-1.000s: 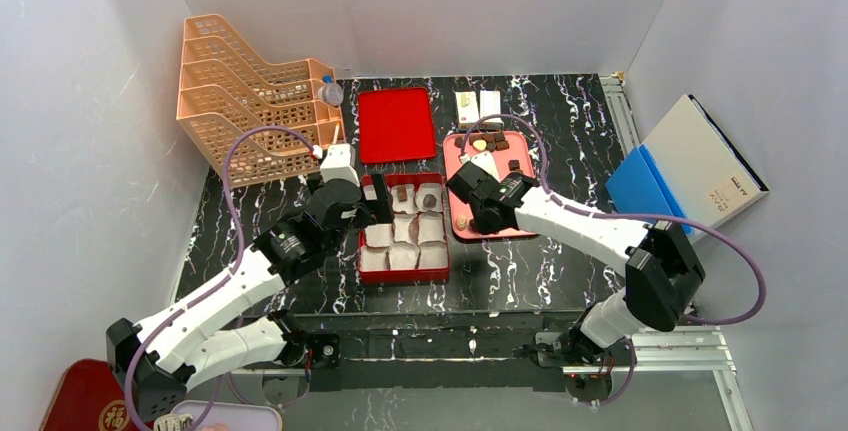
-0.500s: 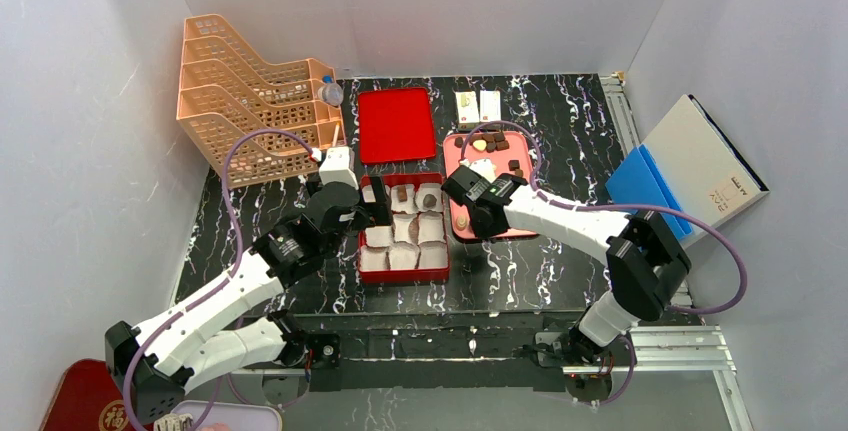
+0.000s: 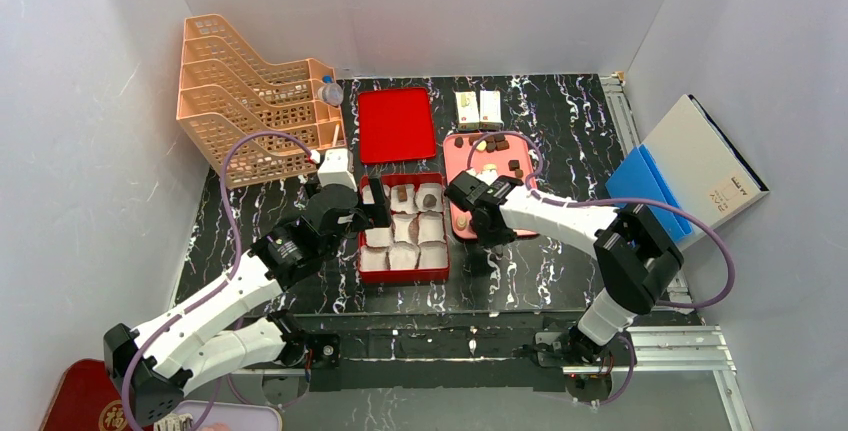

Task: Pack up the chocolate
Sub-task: Pick up the fake chocolate from the plate.

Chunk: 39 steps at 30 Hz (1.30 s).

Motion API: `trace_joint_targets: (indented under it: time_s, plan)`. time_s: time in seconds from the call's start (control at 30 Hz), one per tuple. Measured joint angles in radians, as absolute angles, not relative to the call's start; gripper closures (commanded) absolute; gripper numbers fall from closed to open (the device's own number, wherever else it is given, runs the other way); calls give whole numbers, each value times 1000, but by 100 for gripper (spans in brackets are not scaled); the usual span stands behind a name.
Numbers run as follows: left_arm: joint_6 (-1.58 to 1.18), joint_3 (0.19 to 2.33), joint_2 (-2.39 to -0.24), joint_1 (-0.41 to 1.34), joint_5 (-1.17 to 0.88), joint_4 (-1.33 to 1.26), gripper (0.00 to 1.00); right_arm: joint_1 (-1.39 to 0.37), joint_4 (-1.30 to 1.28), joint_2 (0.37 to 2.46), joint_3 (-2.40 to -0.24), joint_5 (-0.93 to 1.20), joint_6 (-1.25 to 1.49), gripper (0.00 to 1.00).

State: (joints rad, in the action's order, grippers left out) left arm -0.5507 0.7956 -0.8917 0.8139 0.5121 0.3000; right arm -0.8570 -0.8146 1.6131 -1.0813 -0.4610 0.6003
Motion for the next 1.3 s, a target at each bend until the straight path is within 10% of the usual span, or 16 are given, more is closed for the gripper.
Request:
trace_joint_targets:
  time_s: [0.47,1.3]
  plan:
    - [-550,796,-894,814,513,304,2,-803,-807,1621,-1057,-411,599,49]
    - [-532,801,-928,814,519,319,2,-707,-704,1686,-1089,-347,494,50]
